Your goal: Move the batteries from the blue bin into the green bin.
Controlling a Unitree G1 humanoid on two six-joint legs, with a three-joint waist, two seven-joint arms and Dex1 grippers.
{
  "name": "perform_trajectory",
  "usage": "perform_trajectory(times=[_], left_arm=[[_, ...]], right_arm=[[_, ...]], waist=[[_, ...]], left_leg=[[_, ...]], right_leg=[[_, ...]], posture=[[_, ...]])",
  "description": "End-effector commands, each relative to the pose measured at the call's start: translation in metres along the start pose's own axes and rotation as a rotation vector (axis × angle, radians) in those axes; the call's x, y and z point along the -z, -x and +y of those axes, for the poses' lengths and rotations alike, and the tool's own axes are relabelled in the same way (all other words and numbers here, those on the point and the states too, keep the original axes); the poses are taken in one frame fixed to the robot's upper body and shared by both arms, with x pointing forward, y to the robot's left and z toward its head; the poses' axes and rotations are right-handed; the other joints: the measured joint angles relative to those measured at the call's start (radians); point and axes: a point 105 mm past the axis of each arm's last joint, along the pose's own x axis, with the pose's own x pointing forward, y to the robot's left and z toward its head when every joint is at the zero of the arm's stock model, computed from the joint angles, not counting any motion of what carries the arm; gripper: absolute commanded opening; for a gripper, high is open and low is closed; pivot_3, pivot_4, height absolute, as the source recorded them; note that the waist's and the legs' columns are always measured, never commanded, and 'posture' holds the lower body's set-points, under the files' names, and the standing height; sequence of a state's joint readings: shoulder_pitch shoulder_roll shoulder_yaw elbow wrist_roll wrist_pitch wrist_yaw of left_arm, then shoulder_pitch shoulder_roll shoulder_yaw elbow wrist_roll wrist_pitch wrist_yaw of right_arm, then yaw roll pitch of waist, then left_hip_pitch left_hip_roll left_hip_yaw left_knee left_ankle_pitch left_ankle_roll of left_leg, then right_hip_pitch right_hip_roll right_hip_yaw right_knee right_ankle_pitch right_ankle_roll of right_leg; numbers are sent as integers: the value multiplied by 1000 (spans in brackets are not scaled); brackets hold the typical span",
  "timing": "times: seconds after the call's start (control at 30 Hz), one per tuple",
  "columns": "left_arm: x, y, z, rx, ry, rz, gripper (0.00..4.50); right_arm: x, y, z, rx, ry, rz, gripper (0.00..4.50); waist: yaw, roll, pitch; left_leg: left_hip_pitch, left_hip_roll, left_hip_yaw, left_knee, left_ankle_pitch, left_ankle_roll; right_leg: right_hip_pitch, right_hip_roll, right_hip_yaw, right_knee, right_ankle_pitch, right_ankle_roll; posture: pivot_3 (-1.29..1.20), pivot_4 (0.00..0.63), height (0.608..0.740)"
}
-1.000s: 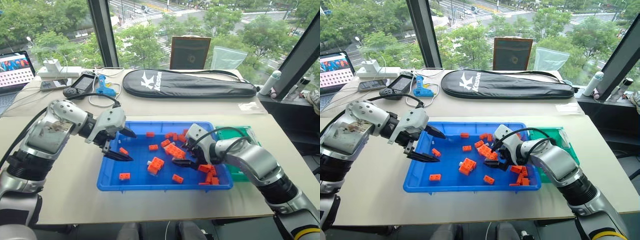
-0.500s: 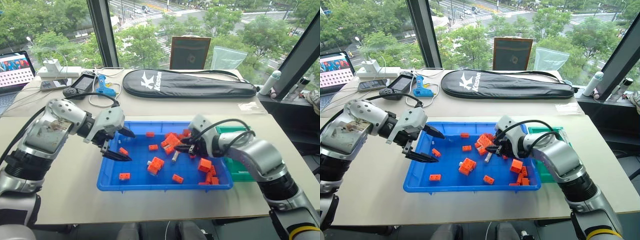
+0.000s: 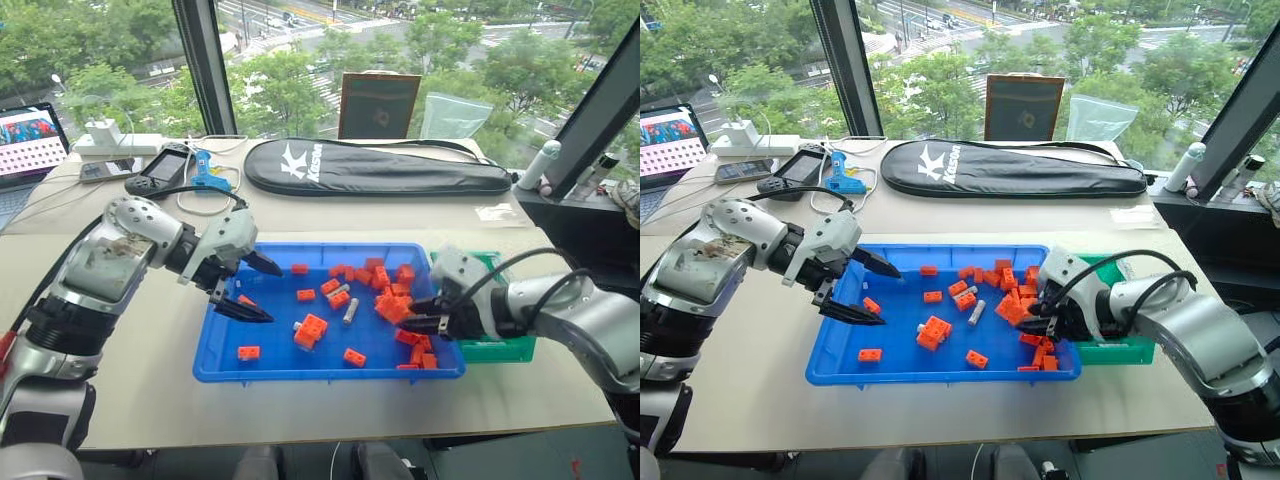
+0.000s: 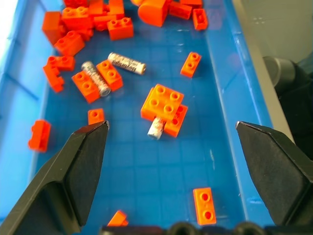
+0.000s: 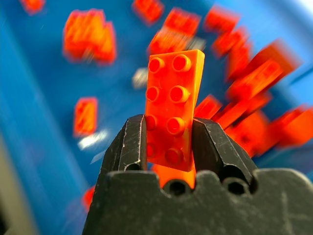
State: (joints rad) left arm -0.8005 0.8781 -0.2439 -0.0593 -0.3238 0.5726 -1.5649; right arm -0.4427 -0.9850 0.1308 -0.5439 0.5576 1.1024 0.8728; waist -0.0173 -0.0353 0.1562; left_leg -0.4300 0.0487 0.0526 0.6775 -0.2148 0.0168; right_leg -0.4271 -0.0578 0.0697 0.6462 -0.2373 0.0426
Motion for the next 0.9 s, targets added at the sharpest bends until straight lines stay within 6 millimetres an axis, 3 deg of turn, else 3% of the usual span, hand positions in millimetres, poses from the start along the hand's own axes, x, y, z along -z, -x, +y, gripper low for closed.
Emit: perform_trajectory(times=[0.03,0.13,0.3,0.47,0.6,0.77,0.9], left_arm=[[-11,2,5,-14,-33,-15,4500],[-10,1,5,-12,-35,-8,4500],[-7,3,4,-17,-42,31,4500],[-9,3,4,-20,-33,22,4500],[-6,5,7,-41,-35,39,4500],[-7,8,6,-47,-33,45,4500],[-6,9,4,-48,-31,52,4500]], right_arm=[[8,2,18,-66,71,60,1837],[13,3,24,-105,90,91,2626],[3,8,15,-81,115,66,4394],[-29,0,-8,39,129,-77,4461],[-49,-20,-12,54,109,-161,4461],[-56,-50,-16,76,66,-188,4461],[-47,-66,-16,83,49,-148,4461]], waist=[[2,0,0],[1,0,0],[2,0,0],[-2,-1,0],[1,0,0],[4,-1,0],[6,-1,0]], left_leg=[[0,0,0,0,0,0],[0,0,0,0,0,0],[0,0,0,0,0,0],[0,1,0,1,0,0],[0,1,-1,1,0,0],[-1,0,0,0,0,0],[-1,0,0,1,0,0]], right_leg=[[0,0,0,0,0,0],[0,0,0,0,0,0],[0,0,0,0,0,0],[0,0,0,0,0,0],[0,1,0,0,0,0],[0,0,0,0,0,0],[-1,0,0,0,0,0]], posture=[[0,150,740],[0,150,740],[0,150,740],[0,150,740],[0,150,740],[0,150,740],[0,150,740]])
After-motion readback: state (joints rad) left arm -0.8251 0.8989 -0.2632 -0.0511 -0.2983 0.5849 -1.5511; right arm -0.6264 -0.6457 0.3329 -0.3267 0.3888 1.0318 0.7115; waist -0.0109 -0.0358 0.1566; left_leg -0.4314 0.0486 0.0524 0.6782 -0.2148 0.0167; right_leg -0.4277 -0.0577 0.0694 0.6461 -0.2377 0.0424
